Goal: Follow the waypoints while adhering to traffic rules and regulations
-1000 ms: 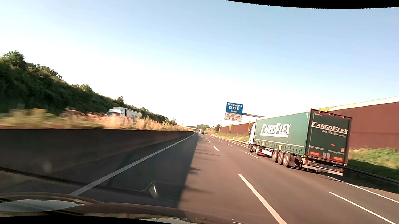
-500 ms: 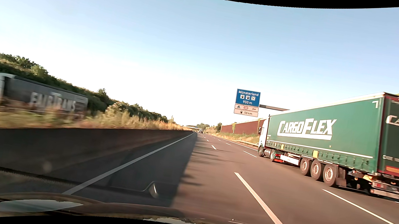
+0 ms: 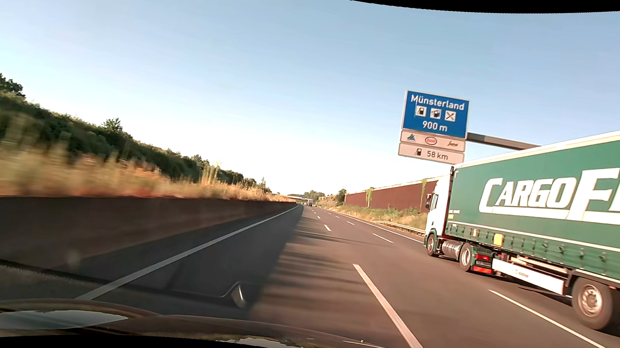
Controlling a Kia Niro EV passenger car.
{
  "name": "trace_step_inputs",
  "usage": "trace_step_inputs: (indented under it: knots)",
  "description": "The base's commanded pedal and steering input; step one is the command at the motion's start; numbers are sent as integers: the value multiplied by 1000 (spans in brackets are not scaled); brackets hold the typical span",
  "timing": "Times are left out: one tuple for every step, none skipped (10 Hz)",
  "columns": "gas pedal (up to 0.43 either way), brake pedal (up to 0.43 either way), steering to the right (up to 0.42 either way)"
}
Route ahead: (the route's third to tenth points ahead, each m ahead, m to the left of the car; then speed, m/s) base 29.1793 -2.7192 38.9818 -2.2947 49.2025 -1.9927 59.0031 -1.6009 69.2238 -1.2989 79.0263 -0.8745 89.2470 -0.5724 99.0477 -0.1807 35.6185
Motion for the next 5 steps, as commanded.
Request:
trace_step_inputs:
  knots:
    - [319, 0, 0]
    - [319, 0, 0]
    - [319, 0, 0]
    - [319, 0, 0]
    - [319, 0, 0]
